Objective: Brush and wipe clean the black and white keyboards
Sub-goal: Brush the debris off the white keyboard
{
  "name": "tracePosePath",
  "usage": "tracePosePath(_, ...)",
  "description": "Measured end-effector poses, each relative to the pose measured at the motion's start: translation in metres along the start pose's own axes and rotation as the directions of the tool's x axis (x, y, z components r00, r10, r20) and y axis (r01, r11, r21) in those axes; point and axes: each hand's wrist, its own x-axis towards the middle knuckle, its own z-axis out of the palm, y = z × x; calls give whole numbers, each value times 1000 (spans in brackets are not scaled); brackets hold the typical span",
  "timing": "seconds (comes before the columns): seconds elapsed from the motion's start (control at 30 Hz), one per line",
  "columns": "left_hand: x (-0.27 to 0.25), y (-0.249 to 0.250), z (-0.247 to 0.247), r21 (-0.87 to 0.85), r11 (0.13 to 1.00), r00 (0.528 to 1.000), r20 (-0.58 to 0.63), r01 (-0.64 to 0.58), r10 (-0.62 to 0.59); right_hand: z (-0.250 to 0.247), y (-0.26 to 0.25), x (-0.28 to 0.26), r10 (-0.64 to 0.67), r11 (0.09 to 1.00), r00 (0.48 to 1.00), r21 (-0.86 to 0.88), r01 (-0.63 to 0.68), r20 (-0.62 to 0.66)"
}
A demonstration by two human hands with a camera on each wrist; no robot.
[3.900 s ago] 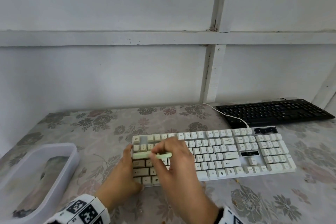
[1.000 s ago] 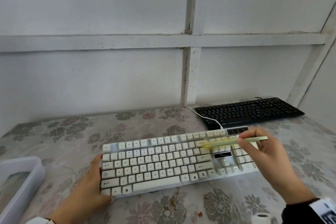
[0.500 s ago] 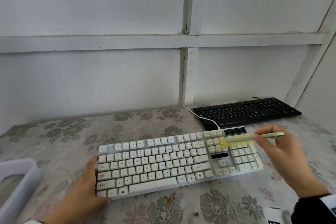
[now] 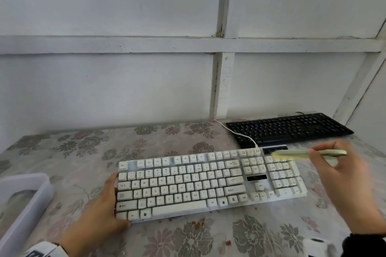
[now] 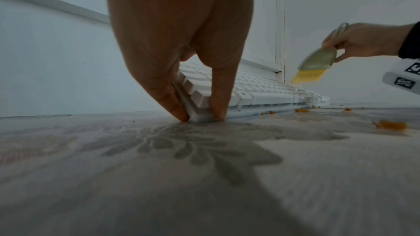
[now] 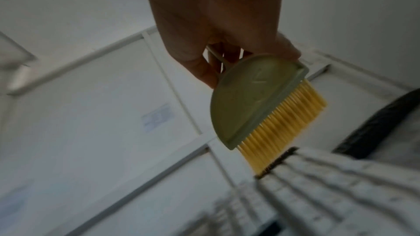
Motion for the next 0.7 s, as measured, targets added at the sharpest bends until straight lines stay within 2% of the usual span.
tracePosePath(0.13, 1, -2, 0, 10, 999, 999, -15, -42, 42, 35, -55, -46, -106, 981, 971, 185, 65, 216)
tracePosePath(0.27, 2, -3, 0, -13, 999, 999, 2, -36, 36, 89, -93, -94, -228, 945, 878, 314, 96, 420)
tracePosePath(0.47, 8, -10, 2, -28, 998, 999, 5, -48, 48, 146, -123, -136, -331, 931, 777, 320, 176, 536)
tracePosePath(0.6, 14, -21, 4, -11, 999, 1000, 0, -30, 30, 158, -130, -146, -352, 930, 745, 298, 213, 566)
tracePosePath(0.7, 14, -21, 5, 5, 997, 996, -19, -82, 83, 163, -132, -149, -323, 945, 725, 249, 211, 608)
